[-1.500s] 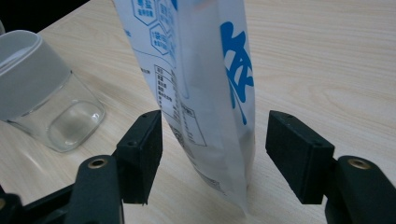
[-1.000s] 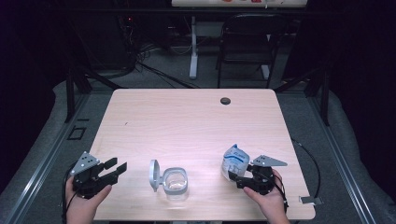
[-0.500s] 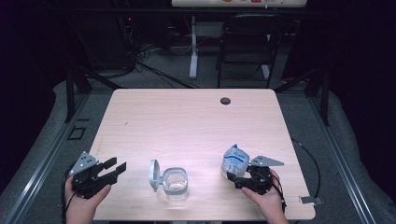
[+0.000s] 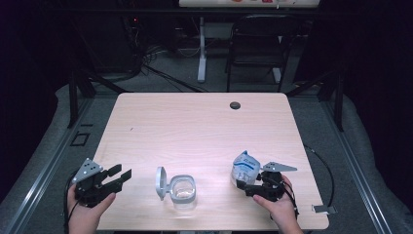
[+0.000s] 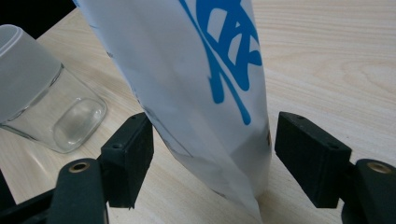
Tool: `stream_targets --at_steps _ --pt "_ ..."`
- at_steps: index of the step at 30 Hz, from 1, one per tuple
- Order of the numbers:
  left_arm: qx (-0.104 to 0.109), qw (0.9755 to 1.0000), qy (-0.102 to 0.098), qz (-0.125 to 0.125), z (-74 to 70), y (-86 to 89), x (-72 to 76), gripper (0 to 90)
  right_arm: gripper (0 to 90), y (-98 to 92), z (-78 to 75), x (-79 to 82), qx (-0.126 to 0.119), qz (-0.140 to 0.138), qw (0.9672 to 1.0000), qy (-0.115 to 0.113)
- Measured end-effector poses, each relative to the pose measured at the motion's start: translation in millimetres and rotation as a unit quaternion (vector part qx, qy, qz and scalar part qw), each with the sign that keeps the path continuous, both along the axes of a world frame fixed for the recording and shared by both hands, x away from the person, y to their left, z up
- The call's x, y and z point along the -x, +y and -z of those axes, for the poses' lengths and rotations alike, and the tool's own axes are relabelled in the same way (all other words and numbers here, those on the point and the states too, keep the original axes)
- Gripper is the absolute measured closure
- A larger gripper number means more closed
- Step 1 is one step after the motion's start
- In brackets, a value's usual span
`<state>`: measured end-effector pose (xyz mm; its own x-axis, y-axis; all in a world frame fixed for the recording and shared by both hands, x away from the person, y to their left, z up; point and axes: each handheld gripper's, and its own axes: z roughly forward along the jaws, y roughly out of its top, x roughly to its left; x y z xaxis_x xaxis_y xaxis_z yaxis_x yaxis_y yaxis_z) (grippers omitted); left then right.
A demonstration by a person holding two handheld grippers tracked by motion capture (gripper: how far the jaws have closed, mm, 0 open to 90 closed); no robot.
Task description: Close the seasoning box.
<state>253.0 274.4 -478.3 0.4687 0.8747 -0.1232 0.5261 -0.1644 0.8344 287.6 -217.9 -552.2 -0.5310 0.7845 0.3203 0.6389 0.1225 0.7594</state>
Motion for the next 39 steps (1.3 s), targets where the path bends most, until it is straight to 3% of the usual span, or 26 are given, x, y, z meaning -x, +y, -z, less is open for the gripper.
stream_targets --at_steps 5,18,24,31,32,33,38,39 --pt "0.001 1.0 0.0 -0.001 0.0 0.5 -0.2 54.1 27.7 0.1 2.2 -2.6 -0.007 -0.005 0.9999 0.013" --pt "0.002 1.0 0.0 -0.001 -0.5 1.3 -0.1 54.1 28.4 5.3 10.6 -4.3 0.016 -0.001 0.9996 0.023" --pt "0.001 1.0 0.001 -0.002 -0.6 2.0 -0.2 54.0 28.6 6.7 14.0 -4.6 0.007 0.001 0.9997 0.021" --pt "0.0 1.0 0.0 -0.001 -0.8 2.3 -0.3 54.1 30.6 9.0 21.5 -5.4 0.014 0.003 0.9996 0.026" --pt "0.0 1.0 0.0 -0.001 -0.7 2.4 -0.3 54.1 30.9 8.7 22.1 -5.6 0.023 0.003 0.9994 0.027" --pt "0.0 1.0 0.0 -0.001 -0.7 2.4 -0.3 54.1 31.3 9.3 23.2 -5.8 0.015 0.002 0.9995 0.026" --pt "0.002 1.0 0.0 -0.003 -1.1 2.4 -0.2 54.0 33.3 9.9 26.3 -6.3 0.021 -0.002 0.9993 0.031" --pt "0.001 1.0 0.0 -0.002 -1.1 2.6 -0.3 54.1 33.7 9.6 26.3 -6.6 0.031 -0.003 0.999 0.032"
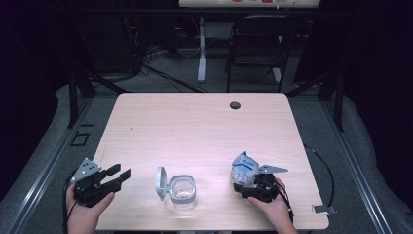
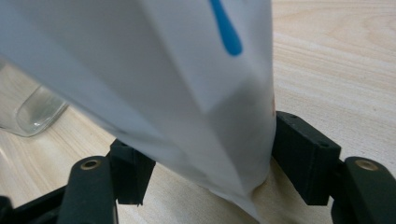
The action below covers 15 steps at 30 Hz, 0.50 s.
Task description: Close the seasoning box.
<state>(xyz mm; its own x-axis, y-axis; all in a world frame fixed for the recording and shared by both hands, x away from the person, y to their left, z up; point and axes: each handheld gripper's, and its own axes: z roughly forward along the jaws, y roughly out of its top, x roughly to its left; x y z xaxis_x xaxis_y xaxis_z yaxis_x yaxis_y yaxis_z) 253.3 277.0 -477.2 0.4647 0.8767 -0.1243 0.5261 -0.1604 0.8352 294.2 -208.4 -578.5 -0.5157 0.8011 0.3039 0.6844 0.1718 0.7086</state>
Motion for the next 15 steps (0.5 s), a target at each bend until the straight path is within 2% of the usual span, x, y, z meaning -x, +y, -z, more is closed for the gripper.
stream_targets --at_steps 1,8,9,10,15 --pt "0.0 1.0 0.0 0.0 0.0 0.1 0.0 54.1 33.7 0.8 0.3 0.0 -0.009 0.0 1.0 0.001" --pt "0.0 1.0 0.0 0.0 -0.3 -0.2 0.0 54.1 34.0 1.4 2.2 -1.6 -0.009 -0.001 1.0 0.004" --pt "0.0 1.0 0.0 0.001 -0.4 -0.1 0.1 54.1 34.1 1.1 2.2 -1.7 0.002 -0.001 1.0 0.005" --pt "0.0 1.0 0.0 0.0 -0.4 -0.1 0.2 54.0 34.3 1.5 2.5 -1.8 -0.005 -0.002 1.0 0.004" --pt "-0.001 1.0 0.0 0.0 0.1 0.4 -0.2 54.1 34.8 1.7 3.1 -2.2 -0.006 -0.003 1.0 0.004"
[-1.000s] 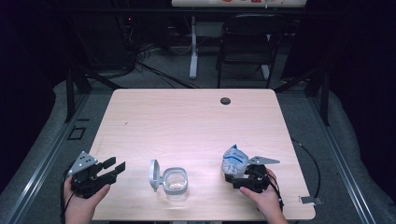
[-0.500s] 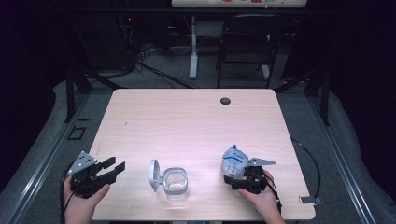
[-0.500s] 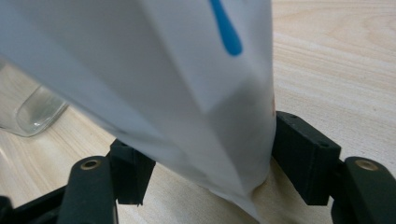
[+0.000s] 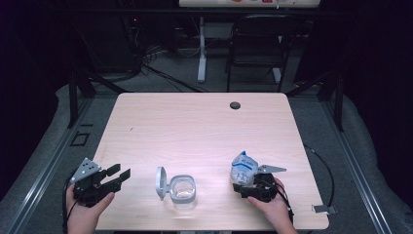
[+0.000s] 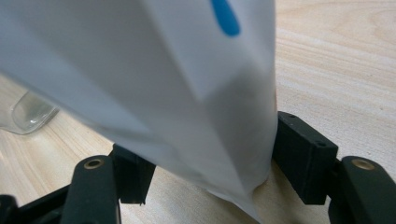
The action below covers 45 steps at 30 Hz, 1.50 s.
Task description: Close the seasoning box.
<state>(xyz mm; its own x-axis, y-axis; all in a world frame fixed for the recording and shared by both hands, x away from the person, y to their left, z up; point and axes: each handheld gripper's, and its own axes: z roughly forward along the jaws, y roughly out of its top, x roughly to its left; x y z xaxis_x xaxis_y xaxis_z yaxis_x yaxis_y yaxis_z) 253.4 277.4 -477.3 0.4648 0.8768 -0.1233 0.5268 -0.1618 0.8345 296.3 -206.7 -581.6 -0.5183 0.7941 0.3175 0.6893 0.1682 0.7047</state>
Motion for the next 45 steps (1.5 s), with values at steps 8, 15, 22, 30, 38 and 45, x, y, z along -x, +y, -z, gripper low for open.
stream_targets --at_steps 8,15,22,30,38,45 --pt "0.0 1.0 0.0 0.0 0.0 0.6 -0.1 54.0 37.9 -0.9 0.0 -0.8 0.003 -0.01 0.9999 -0.004" --pt "0.002 1.0 -0.002 -0.002 -0.1 1.2 0.0 54.0 41.2 -2.1 -0.6 -1.2 0.005 -0.014 0.9999 -0.004" --pt "0.003 1.0 -0.001 -0.002 0.0 1.9 -0.1 54.1 44.3 -2.4 -0.6 -0.7 0.002 -0.018 0.9998 -0.008" --pt "0.003 1.0 0.0 -0.003 0.0 3.2 -0.2 54.0 46.0 -2.6 -0.6 -0.1 0.002 -0.018 0.9998 -0.012" --pt "0.005 1.0 -0.002 -0.004 0.2 4.2 -0.3 54.1 46.3 -1.0 -1.4 1.8 0.01 -0.021 0.9996 -0.018" --pt "0.007 1.0 -0.002 -0.005 0.7 4.2 -0.5 54.1 46.6 0.5 -2.8 3.4 0.018 -0.019 0.9992 -0.029"
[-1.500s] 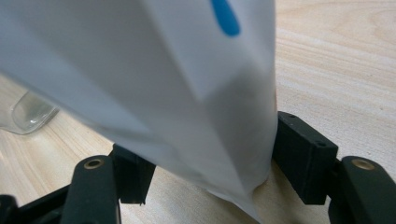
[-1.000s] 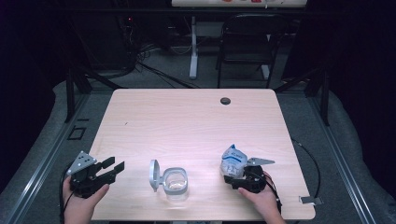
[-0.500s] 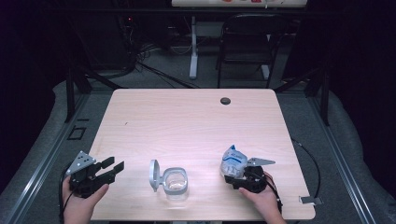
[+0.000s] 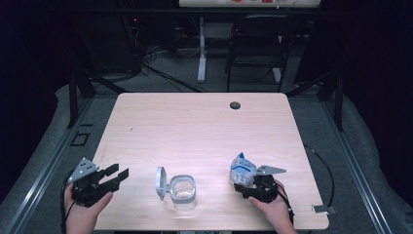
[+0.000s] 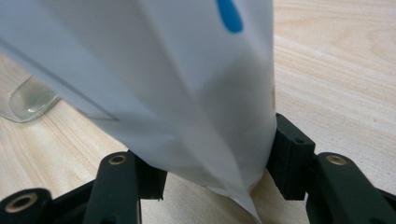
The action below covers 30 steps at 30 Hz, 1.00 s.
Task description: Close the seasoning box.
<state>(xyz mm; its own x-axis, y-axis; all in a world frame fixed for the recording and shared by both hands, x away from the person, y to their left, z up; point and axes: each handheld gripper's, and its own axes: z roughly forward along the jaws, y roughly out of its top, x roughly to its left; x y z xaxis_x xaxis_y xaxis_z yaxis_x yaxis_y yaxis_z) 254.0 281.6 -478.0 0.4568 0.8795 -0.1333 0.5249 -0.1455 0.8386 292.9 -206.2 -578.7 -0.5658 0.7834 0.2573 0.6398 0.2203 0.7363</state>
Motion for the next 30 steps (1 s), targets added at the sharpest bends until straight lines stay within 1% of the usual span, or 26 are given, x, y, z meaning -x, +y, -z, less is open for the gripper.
stream_targets --at_steps 4,5,6,7,8,10,12,13,14,16,18,20,21,23,25,26,28,30 --pt "-0.001 1.0 0.001 0.0 0.1 -0.3 -0.1 54.1 46.6 2.7 -4.6 0.8 0.006 -0.005 0.9999 -0.013" --pt "-0.002 1.0 0.001 0.001 0.0 -0.4 0.0 54.1 46.6 3.0 -6.7 1.0 0.018 -0.004 0.9997 -0.016" --pt "-0.002 1.0 0.001 0.001 -0.1 -0.4 0.1 54.1 46.6 3.7 -8.7 1.0 0.022 -0.007 0.9996 -0.018" --pt "-0.002 1.0 0.0 0.001 -0.3 -0.4 0.2 54.1 46.6 5.9 -10.1 1.4 0.012 -0.009 0.9996 -0.024" --pt "-0.002 1.0 0.0 0.001 -0.3 -0.5 0.3 54.1 46.6 6.6 -12.7 1.6 0.029 -0.013 0.9991 -0.03" --pt "-0.002 1.0 0.0 0.001 -0.2 -0.5 0.4 54.1 46.6 9.8 -17.1 2.7 0.042 -0.018 0.9981 -0.041" --pt "-0.002 1.0 0.001 0.001 0.1 -0.4 0.4 54.1 46.6 13.5 -20.3 3.6 0.046 -0.024 0.9973 -0.052" --pt "-0.001 1.0 0.001 0.001 0.3 -0.4 0.3 54.1 46.6 15.4 -21.8 4.1 0.052 -0.025 0.9967 -0.057" --pt "-0.002 1.0 0.002 0.001 0.3 -0.3 0.3 54.1 46.6 17.2 -23.5 4.9 0.063 -0.025 0.9955 -0.066" --pt "0.0 1.0 0.001 0.0 0.3 -0.2 0.3 54.1 46.6 21.5 -26.3 6.7 0.075 -0.028 0.9935 -0.08" --pt "-0.001 1.0 0.001 0.0 0.1 0.1 0.4 54.1 46.6 24.9 -28.8 8.6 0.093 -0.031 0.9908 -0.094" --pt "-0.002 1.0 0.002 0.0 0.0 0.4 0.4 54.1 46.6 29.8 -30.7 10.3 0.103 -0.03 0.988 -0.111" --pt "-0.002 1.0 0.002 0.0 0.0 0.5 0.4 54.1 46.6 31.2 -31.8 11.0 0.112 -0.032 0.9864 -0.116" --pt "-0.002 1.0 0.001 0.0 -0.4 0.7 0.5 54.1 46.6 34.0 -32.9 11.7 0.118 -0.035 0.9847 -0.124" --pt "-0.001 1.0 0.0 0.001 -0.6 1.1 0.5 54.1 46.6 37.2 -34.0 12.6 0.131 -0.034 0.982 -0.132" --pt "0.0 1.0 0.0 0.001 -0.7 1.1 0.6 54.1 46.6 39.1 -34.1 12.8 0.133 -0.033 0.9813 -0.135" --pt "-0.001 1.0 0.0 0.001 -0.6 1.0 0.7 54.0 46.6 41.8 -35.3 13.5 0.147 -0.037 0.9783 -0.141" --pt "-0.001 1.0 0.0 0.001 -0.6 0.8 0.7 54.1 46.6 44.2 -35.9 13.6 0.149 -0.037 0.9774 -0.145"
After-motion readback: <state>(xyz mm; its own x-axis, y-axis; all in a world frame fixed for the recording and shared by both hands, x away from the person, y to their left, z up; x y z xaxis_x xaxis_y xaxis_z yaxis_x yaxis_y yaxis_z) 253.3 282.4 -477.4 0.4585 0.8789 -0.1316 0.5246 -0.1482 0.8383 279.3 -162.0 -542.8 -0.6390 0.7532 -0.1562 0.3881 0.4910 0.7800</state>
